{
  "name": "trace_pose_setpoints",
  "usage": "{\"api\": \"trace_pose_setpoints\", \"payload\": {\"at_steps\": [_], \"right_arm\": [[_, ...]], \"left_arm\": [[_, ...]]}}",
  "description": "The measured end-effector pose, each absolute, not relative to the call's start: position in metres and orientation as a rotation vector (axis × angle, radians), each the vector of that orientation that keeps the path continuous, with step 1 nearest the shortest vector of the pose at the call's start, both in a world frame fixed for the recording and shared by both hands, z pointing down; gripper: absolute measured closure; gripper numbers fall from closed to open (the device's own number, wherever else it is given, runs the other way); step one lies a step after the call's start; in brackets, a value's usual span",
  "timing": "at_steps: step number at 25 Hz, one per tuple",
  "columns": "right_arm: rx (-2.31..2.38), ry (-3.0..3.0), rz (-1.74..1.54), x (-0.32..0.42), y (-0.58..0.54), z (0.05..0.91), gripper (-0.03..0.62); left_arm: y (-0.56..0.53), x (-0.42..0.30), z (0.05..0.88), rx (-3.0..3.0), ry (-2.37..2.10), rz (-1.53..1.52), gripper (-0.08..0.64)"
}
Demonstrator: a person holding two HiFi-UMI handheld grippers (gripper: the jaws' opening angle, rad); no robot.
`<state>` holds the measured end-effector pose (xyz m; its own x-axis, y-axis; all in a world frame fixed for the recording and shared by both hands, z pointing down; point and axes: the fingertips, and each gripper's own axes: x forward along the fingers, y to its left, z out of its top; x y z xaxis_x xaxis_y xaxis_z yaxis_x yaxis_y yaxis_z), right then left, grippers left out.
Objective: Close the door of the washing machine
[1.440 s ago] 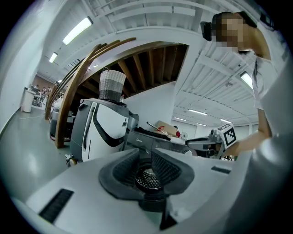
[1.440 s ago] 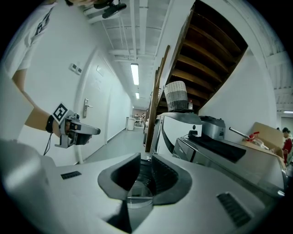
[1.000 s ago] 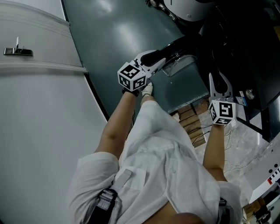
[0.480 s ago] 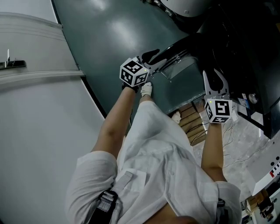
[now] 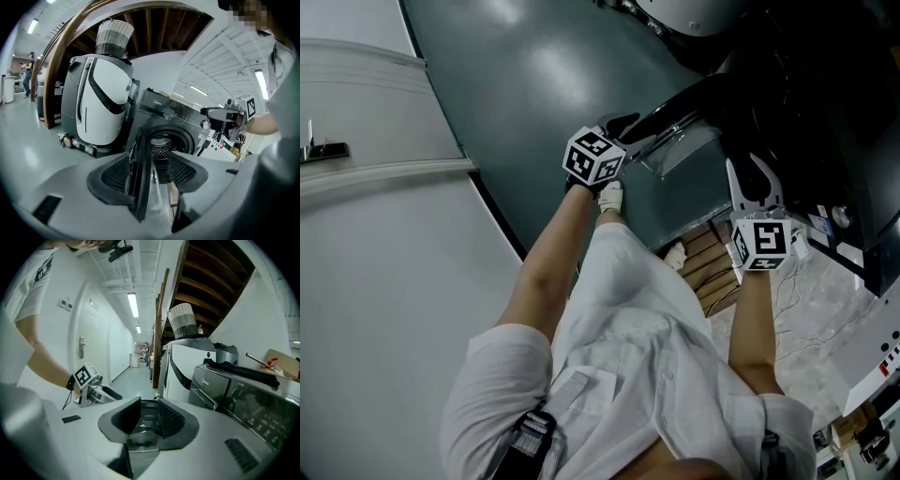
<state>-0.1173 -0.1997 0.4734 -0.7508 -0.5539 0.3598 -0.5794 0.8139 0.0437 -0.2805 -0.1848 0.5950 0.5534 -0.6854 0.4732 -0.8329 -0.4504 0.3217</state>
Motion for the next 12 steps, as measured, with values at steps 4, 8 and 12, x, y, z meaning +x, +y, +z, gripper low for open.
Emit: {"api": "trace_pose_setpoints", "payload": {"at_steps": [4, 8, 12], "right_arm": [[0.851, -2.643, 0.104, -0.117, -0.199, 0.473, 0.465], [0.844, -2.647, 0.102, -0.113, -0.198, 0.473, 0.465], [0.839, -2.644, 0.114, -0.104, -0.191, 0.475, 0.463]], "left_arm": [[-0.183, -0.276, 0.607, 2.258, -1.182, 0.427, 0.313], [-0.186, -0.274, 0.607, 2.252, -1.202, 0.442, 0.310], [-0.183, -0.270, 0.605, 2.237, -1.216, 0.429, 0.296]]}}
